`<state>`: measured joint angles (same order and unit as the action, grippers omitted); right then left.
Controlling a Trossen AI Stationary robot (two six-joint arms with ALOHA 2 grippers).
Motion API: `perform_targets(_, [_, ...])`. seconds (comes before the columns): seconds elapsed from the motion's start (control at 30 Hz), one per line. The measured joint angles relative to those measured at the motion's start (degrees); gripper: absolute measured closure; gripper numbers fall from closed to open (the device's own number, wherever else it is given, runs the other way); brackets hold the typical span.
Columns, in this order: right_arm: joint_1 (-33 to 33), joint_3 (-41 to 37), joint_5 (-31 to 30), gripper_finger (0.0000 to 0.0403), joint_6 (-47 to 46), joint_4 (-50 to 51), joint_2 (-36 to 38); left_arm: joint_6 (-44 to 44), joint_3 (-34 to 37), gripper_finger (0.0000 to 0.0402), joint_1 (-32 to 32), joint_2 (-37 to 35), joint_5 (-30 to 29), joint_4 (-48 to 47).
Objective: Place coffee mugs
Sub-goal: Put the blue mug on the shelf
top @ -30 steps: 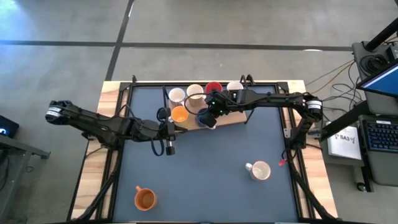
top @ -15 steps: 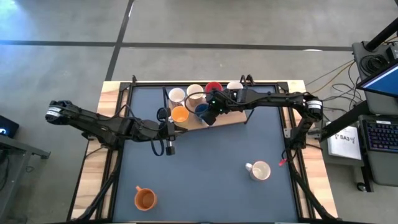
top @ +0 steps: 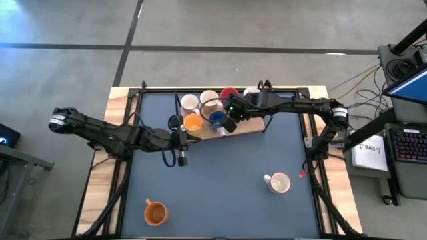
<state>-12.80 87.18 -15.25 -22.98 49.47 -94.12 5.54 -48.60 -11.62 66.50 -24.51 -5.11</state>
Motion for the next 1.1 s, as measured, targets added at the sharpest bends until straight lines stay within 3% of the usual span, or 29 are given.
perform_targets(0.1, [0.02,-1.42,0.0,0.0387,0.0,-1.45,-0.39,0.0,-0.02,0.0402,0.0,0.0,0.0,0.01])
perform_targets(0.6, [1.46,-4.36,2.17,0.0394,-0.02,-12.47,-2.04,0.22,-0.02,0.0402,0.0,-0.02,0.0,0.04])
perform_targets(0.87, [1.5,-4.38,1.75,0.0394,1.76,-11.47,-1.37,0.22,-0.02,0.0402,0.0,-0.02,0.0,0.07])
perform_targets(1.1, [6.5,-7.33,-2.08,0.0394,5.4,-8.65,5.05,0.22,-0.02,0.0402,0.0,-0.02,0.0,0.29])
